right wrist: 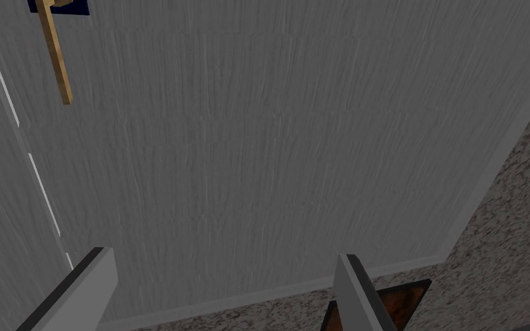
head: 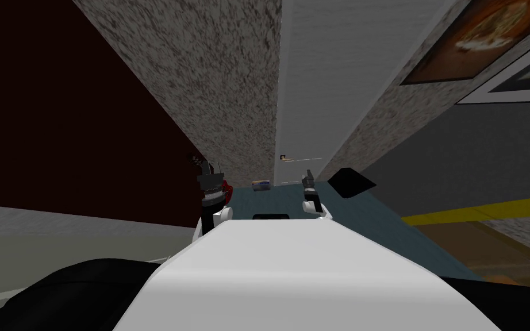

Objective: Pull the door open

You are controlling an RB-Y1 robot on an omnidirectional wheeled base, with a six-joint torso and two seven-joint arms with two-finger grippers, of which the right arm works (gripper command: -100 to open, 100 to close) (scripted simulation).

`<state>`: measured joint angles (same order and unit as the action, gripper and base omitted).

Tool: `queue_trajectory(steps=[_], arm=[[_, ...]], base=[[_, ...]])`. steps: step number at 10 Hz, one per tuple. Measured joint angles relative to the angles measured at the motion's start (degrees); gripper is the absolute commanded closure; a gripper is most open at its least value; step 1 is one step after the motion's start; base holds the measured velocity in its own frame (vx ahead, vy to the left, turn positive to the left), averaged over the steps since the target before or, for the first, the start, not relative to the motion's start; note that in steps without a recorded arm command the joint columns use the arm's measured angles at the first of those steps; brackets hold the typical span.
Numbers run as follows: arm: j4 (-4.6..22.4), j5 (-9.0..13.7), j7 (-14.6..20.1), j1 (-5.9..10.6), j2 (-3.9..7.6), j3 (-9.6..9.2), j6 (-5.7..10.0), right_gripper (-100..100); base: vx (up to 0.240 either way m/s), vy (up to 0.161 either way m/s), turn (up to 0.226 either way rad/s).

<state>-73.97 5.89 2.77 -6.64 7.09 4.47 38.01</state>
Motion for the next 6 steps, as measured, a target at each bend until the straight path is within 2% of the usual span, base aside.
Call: queue_trajectory(steps=[3,6], arm=[[5.1,0.4,-0.1,2.08,0.27,0.36,0.99,-100],[11.5,0.9,-0.2,4.44,0.58,0.74,2.50,-100]], base=[[0.071,-0.027,0.127],[0.104,-0.030,0.138]])
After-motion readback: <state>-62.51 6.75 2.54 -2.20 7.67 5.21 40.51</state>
